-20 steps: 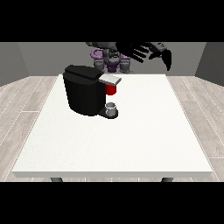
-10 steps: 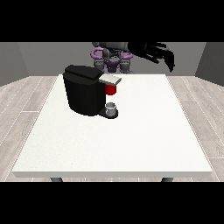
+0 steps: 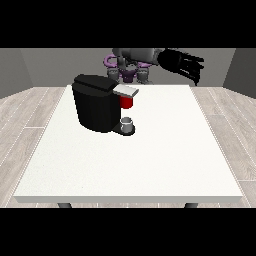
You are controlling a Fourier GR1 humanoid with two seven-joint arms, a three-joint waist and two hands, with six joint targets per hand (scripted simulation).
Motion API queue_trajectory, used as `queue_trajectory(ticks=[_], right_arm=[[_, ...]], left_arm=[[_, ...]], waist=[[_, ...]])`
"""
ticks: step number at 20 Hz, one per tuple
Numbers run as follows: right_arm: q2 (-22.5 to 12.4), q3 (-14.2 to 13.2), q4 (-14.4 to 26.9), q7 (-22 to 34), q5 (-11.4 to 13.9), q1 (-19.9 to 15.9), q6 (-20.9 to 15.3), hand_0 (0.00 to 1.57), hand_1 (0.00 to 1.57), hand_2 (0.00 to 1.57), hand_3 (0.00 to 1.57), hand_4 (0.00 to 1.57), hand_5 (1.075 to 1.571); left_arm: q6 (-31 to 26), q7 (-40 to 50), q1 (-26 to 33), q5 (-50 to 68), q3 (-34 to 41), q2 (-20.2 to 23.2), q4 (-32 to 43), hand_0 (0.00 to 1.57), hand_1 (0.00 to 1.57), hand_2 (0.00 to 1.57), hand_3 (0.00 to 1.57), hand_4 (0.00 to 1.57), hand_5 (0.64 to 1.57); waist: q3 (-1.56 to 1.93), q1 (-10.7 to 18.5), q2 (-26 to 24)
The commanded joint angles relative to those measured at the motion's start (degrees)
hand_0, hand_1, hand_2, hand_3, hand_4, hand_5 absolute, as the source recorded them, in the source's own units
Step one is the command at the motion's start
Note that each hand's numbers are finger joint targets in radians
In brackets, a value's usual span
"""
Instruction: Insert the coffee pod into the coffee machine and close the lid
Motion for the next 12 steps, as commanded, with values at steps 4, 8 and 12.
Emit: queue_trajectory(ticks=[4, 8, 12], right_arm=[[0.62, -1.24, 3.01, -2.2, -0.52, -1.46, -0.01, 0.0, 0.0, 0.0, 0.0, 0.0, 1.571], [3.12, -1.03, 2.11, -5.79, -1.16, 0.92, -0.44, 0.0, 0.0, 0.0, 0.0, 0.0, 1.571], [8.82, 1.66, -0.89, -12.09, -2.44, 6.81, 0.67, 0.0, 0.0, 0.0, 0.0, 0.17, 1.571]], left_arm=[[0.7, 1.68, -1.83, -0.55, -1.83, -1.06, -2.15, 0.0, 0.0, 0.0, 0.0, 0.34, 1.571], [-0.94, 1.24, 0.43, -0.22, -2.22, -0.37, -1.72, 0.0, 0.0, 0.0, 0.0, 0.26, 1.571], [1.06, 0.91, 3.2, -0.31, -1.49, -1.83, -0.22, 0.0, 0.0, 0.0, 0.0, 0.27, 1.571]], waist=[[0.01, 0.3, 0.5], [0.01, -1.04, -1.66], [0.02, -5.15, -5.7]])
